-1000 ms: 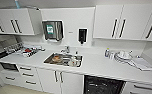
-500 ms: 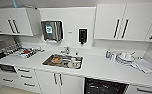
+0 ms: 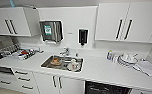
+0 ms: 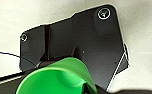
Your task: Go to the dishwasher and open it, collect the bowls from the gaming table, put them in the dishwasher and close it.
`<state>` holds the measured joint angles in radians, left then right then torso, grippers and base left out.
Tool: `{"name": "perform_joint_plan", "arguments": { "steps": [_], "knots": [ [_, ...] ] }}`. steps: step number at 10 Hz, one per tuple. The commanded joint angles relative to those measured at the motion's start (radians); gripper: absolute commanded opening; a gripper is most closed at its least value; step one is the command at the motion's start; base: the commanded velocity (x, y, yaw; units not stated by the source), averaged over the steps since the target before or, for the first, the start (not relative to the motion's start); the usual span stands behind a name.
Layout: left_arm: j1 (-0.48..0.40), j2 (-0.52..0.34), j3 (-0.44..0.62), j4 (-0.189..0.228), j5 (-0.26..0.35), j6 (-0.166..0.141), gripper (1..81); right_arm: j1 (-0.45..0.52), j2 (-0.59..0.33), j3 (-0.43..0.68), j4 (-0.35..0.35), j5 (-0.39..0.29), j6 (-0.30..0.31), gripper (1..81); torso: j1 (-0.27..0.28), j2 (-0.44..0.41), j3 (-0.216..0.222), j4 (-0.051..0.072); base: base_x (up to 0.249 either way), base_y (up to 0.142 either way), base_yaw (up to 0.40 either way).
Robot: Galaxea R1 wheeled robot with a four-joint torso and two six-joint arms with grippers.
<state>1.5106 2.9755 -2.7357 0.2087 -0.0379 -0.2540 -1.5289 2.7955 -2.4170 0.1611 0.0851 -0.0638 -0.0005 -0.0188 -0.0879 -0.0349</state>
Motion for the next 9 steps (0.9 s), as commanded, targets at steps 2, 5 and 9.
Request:
{"name": "perform_joint_plan", "arguments": {
  "steps": [2,5,9],
  "knots": [
    [-0.037,-0.007,0.001,0.006,0.053,0.007,1.0,0.042,-0.015,0.007,-0.005,-0.057,-0.004,1.0,0.001,0.0,0.0,0.0,0.109,0.0,0.0],
    [-0.039,-0.007,0.001,0.006,0.053,0.007,1.0,0.04,-0.015,0.007,-0.005,-0.057,-0.004,1.0,0.001,0.0,0.0,0.0,0.104,0.0,0.0],
    [-0.037,-0.007,0.001,0.003,0.052,0.007,1.0,0.04,-0.017,0.007,-0.005,-0.057,-0.004,1.0,0.001,0.0,0.0,0.0,0.04,0.0,0.0]
  ]
}}
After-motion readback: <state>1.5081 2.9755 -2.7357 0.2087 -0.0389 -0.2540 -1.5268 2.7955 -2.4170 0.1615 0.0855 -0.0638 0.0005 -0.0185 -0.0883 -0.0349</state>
